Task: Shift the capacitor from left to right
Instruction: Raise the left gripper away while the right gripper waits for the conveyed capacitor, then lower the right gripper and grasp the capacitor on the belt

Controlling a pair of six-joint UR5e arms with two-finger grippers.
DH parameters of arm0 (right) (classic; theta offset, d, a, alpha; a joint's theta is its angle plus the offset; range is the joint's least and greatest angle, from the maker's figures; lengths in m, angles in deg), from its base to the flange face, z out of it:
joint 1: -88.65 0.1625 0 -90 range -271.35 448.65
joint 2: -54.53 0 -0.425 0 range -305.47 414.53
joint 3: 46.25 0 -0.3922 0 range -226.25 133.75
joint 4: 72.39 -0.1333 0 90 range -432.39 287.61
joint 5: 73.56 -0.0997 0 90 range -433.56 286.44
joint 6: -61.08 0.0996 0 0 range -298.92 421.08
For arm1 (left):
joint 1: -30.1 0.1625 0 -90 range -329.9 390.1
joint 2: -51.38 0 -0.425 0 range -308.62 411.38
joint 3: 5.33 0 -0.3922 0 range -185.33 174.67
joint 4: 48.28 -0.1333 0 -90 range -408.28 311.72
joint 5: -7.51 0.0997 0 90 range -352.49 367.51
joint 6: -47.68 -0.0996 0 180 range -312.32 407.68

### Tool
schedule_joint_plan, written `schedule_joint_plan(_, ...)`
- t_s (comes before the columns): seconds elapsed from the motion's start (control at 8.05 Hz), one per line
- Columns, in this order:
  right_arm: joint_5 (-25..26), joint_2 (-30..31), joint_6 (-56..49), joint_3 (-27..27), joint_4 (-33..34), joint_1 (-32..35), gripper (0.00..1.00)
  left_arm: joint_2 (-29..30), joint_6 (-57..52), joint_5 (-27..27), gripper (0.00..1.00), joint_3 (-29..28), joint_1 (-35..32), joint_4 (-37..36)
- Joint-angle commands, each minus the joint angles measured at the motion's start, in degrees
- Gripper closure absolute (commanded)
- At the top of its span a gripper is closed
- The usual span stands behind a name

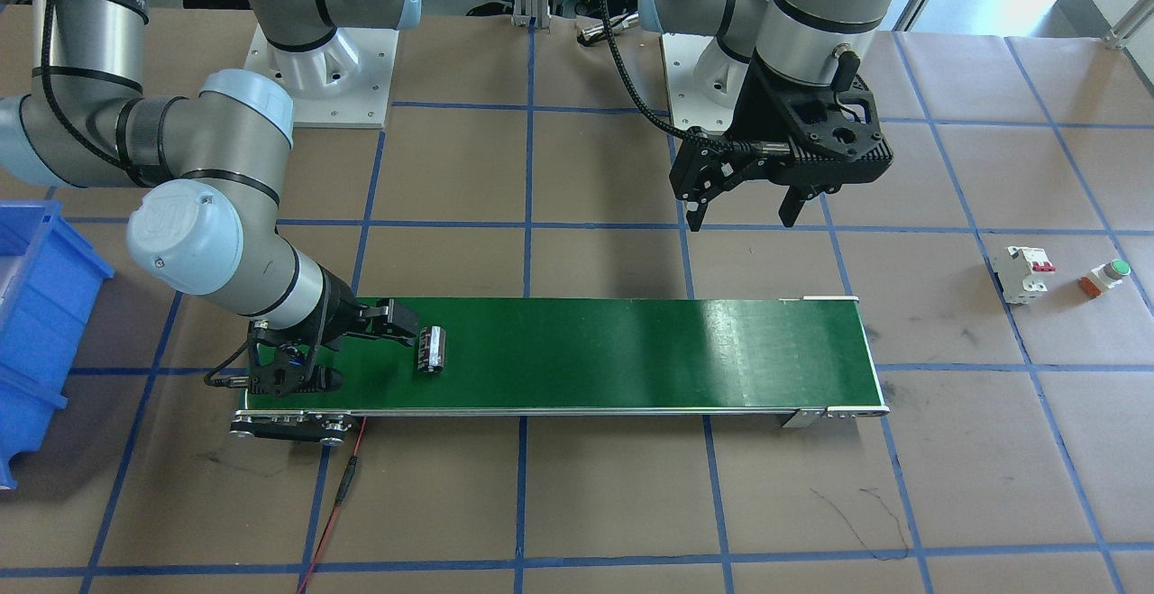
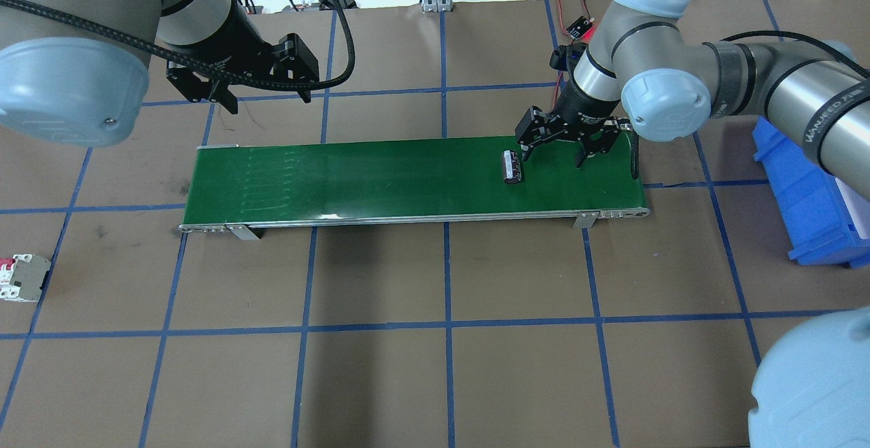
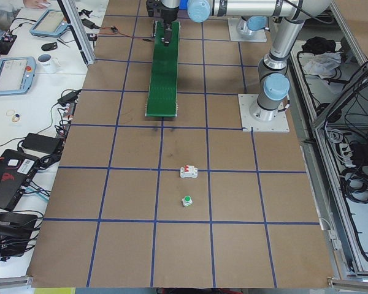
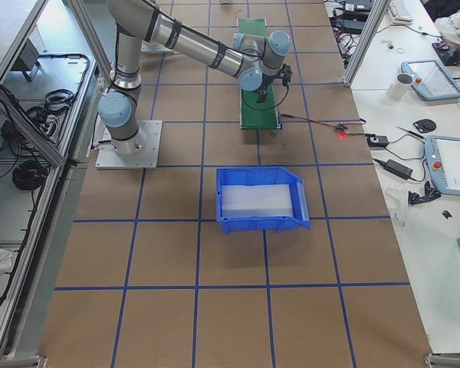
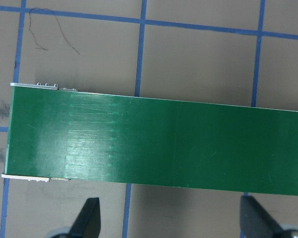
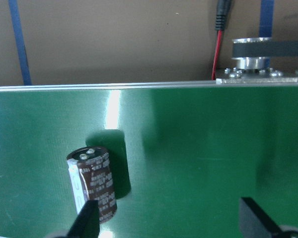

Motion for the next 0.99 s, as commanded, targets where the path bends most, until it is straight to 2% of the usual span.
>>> schedule_joint_plan(0.0, 0.0, -0.02, 0.18, -0.01, 0.05, 0.0, 0.0, 0.0, 0.0, 0.0, 0.0, -0.03, 0.0, 0.0)
schedule_joint_plan(0.37, 0.26, -0.81, -0.53, -0.19, -0.04, 0.0, 0.0, -0.09, 0.0, 0.0, 0.0, -0.03, 0.0, 0.0)
schedule_joint_plan(0.62, 1.49, -0.9, -2.53, -0.01, -0.04, 0.0, 1.0, -0.09, 0.0, 0.17, 0.0, -0.03, 0.0, 0.0)
schedule_joint_plan(0.75, 5.23, -0.9, -3.51, 0.25, 0.05, -0.09, 1.0, -0.09, 0.0, 0.7, 0.0, -0.03, 0.0, -0.09)
schedule_joint_plan(0.87, 6.66, -0.9, -3.43, 0.6, 0.05, -0.18, 1.0, -0.09, 0.0, 0.7, 0.0, -0.03, 0.0, -0.09)
